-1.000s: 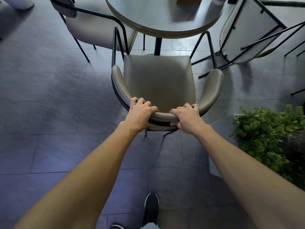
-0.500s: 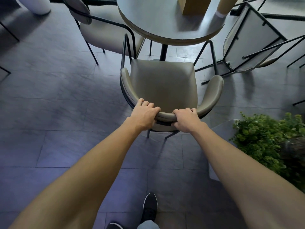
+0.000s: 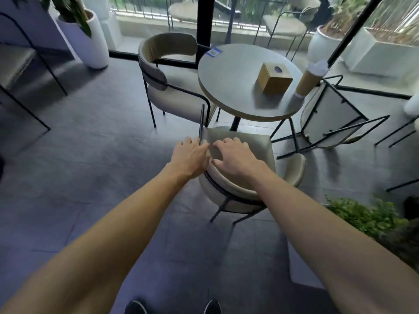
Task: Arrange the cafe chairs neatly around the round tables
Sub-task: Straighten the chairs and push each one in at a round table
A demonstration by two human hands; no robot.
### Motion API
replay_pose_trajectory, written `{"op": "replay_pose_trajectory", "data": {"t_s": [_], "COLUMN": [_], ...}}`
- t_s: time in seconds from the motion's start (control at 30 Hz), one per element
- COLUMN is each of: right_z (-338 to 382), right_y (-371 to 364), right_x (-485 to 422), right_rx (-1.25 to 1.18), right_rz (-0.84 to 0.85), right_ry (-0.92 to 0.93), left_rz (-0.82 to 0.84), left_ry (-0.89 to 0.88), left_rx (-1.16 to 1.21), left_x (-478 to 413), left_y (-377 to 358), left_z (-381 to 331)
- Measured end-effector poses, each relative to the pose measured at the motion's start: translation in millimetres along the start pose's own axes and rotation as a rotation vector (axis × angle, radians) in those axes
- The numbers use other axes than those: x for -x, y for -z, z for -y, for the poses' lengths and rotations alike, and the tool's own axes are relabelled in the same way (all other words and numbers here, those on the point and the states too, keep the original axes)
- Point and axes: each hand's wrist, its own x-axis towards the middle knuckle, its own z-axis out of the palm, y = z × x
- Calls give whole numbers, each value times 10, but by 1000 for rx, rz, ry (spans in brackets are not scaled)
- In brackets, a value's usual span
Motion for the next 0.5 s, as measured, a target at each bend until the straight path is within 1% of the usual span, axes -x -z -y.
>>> {"op": "replay_pose_trajectory", "data": {"t_s": [0.1, 0.2, 0.3, 0.4, 0.5], "right_z": [496, 1005, 1603, 2129, 2554], "right_y": [360, 721, 1102, 1507, 1824], "right_x": [-138, -310, -569, -904, -1288], "right_rx": [-51, -32, -28, -16, -2], "right_rz": [10, 3, -44, -92, -132], "right_ry": [-7, -2, 22, 61, 118], "left_rz": [-28, -61, -129, -173, -172], "left_ry": [12, 47, 80, 118, 156], "left_rx": [-9, -31, -70, -105, -96], "left_x": [212, 386, 523, 482, 290], "left_y": [352, 745, 1206, 1612, 1895], "left_z": [539, 1115, 1791, 2446, 3000]}}
